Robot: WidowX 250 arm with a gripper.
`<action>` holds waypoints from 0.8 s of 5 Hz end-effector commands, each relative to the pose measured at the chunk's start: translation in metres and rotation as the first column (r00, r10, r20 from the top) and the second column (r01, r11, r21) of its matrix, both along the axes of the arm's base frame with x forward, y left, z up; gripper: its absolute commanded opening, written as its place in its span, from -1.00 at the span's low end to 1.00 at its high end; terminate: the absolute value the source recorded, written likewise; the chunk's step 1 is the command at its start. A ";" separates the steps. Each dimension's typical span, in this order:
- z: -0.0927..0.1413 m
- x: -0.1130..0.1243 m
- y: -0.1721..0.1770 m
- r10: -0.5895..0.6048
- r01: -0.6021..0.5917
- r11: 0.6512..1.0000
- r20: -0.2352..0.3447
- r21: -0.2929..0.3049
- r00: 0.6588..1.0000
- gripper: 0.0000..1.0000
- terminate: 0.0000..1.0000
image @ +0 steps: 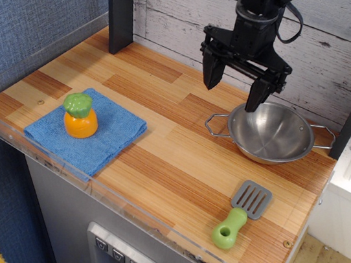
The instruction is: Place the pan on the far edge of the table
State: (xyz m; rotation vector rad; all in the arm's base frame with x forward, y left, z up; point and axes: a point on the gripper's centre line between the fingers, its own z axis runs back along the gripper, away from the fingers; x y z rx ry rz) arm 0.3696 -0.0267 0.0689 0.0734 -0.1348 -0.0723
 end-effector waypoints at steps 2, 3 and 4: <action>-0.023 0.029 0.002 0.013 -0.012 1.000 -0.009 0.024 1.000 1.00 -1.00; -0.035 0.029 -0.003 0.008 -0.007 1.000 -0.030 0.017 1.000 1.00 -1.00; -0.036 0.027 -0.003 0.004 -0.003 1.000 -0.032 0.018 0.999 -1.00 -1.00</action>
